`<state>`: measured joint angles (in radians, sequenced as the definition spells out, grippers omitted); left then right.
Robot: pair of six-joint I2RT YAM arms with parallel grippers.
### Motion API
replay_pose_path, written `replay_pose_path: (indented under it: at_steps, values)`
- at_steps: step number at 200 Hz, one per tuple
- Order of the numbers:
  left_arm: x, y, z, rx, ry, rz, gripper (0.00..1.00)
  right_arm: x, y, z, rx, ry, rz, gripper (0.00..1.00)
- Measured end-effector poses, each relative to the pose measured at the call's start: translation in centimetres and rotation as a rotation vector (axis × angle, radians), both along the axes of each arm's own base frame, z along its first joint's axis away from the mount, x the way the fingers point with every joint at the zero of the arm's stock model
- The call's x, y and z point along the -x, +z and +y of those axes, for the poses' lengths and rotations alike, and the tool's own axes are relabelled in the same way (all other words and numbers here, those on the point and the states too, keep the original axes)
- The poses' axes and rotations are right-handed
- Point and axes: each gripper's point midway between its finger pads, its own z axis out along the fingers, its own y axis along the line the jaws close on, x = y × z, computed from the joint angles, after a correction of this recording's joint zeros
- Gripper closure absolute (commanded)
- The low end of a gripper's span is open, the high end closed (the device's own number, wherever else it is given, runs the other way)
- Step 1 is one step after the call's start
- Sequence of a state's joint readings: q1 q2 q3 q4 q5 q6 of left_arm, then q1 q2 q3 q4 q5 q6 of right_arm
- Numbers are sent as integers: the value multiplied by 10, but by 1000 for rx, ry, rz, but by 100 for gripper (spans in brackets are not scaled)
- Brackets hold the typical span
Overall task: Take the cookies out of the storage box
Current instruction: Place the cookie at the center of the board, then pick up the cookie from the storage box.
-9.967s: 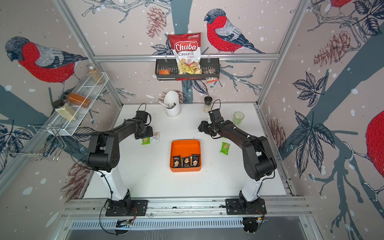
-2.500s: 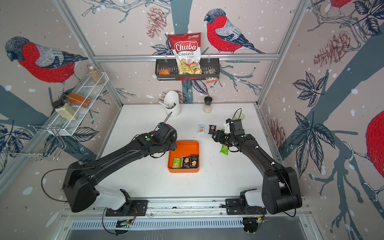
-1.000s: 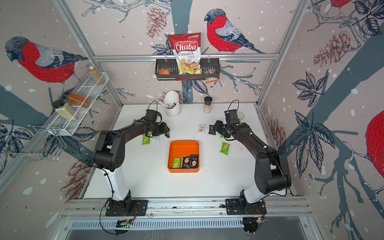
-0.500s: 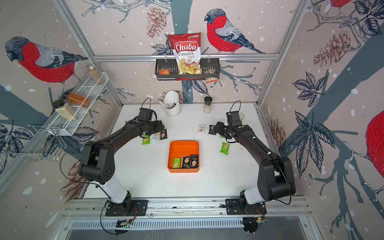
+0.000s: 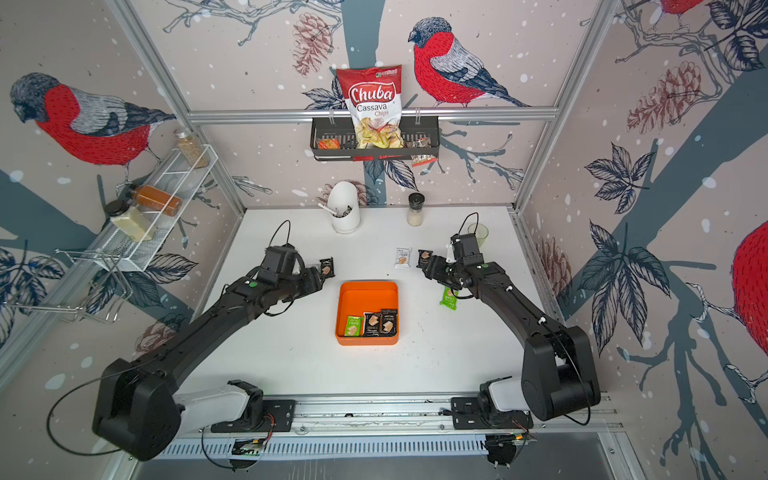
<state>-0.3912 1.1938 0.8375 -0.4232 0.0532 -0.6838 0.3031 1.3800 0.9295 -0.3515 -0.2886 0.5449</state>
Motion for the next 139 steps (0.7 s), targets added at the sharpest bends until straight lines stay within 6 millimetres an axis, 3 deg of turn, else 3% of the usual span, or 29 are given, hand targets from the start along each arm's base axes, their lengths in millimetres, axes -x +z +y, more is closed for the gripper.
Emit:
replay_pose_path:
  at_steps: [77,139]
  values:
    - [59,-18,-38,79,-23,57,31,11,-2,8,-13,52,-3,33]
    - [70,-40,-82,-6,-99,118,31,13,-2,8,-15,57,-5,33]
